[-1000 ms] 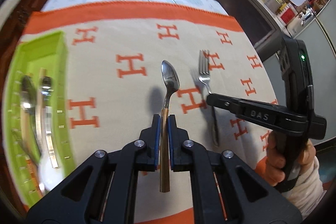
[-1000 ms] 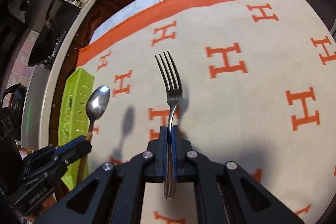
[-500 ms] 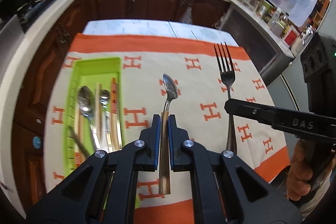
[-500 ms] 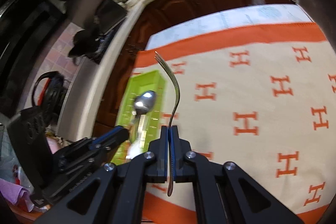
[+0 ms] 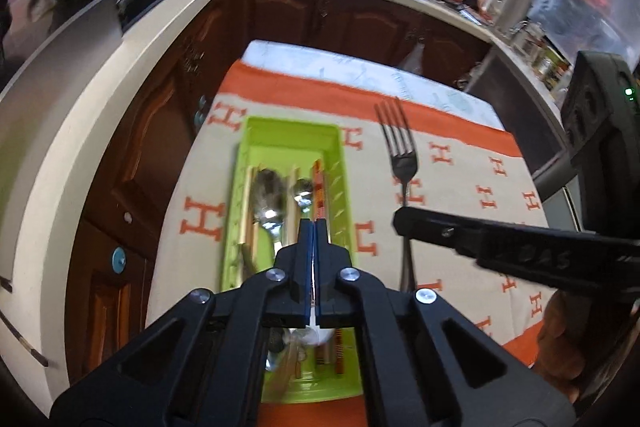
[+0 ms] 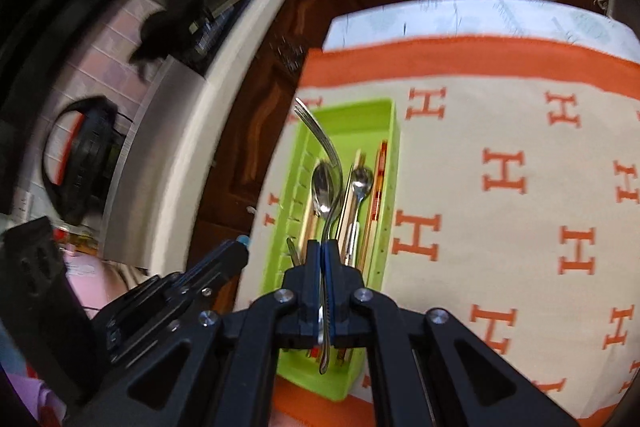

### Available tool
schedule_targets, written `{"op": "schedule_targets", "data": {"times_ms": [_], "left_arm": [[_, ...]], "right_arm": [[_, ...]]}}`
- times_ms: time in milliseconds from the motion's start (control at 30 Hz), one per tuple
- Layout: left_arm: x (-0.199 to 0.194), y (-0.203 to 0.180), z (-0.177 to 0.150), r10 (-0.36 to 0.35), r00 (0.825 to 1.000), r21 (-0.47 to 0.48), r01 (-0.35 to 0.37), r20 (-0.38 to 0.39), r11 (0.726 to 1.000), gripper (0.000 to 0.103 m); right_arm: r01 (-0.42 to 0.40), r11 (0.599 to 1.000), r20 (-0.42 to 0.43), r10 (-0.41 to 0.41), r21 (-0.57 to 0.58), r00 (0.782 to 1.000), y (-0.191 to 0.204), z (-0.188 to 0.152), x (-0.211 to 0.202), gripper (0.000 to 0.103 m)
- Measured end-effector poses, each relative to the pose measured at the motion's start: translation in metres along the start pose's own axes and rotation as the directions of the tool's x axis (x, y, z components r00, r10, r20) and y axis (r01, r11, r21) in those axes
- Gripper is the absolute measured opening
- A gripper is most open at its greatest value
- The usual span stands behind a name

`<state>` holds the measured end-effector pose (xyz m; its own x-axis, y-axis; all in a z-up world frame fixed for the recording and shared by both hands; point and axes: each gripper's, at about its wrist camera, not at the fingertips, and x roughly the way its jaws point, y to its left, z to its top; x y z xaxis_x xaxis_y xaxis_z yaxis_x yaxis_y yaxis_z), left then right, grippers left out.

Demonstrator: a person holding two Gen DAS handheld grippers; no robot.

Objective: Organize utensils
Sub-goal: 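Carry the spoon and fork into the green tray and open both tools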

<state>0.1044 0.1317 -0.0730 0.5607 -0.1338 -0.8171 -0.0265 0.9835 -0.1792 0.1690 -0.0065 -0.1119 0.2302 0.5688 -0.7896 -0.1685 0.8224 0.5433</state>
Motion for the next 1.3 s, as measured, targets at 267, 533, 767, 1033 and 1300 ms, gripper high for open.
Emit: {"op": "schedule_targets", "data": {"times_ms": [267,533,767,1033,1300], "left_arm": [[0.057,0.039,-0.013,-0.017,0.997,-0.094,0.009,-0.076,0.996,0.000],[0.065,0.045,-0.018,-0.023,0.996,-0.087,0.015,-0.090,0.996,0.000],[0.051,0.046,-0.023,0.011,0.995,-0.069,-0.018,-0.103,0.997,0.002],[0.024,0.059,-0.037,0.114,0.990,-0.094,-0.122,-0.084,0.988,0.010],[0.005,0.076,-0.043,0.139,0.989,-0.145,-0.146,-0.054,0.979,0.010]], "right_arm": [[0.085,0.996,-0.091,-0.083,0.013,0.992,0.001,-0.002,0.059,0.002],[0.096,0.995,-0.152,-0.094,0.011,0.984,0.001,-0.004,0.076,0.006],[-0.013,1.000,-0.227,0.007,-0.022,0.974,0.016,-0.021,0.075,0.006],[-0.132,0.991,-0.315,0.127,0.004,0.941,0.028,-0.047,0.079,0.007],[-0.186,0.982,-0.406,0.178,0.020,0.897,0.051,-0.072,0.100,0.015]]}}
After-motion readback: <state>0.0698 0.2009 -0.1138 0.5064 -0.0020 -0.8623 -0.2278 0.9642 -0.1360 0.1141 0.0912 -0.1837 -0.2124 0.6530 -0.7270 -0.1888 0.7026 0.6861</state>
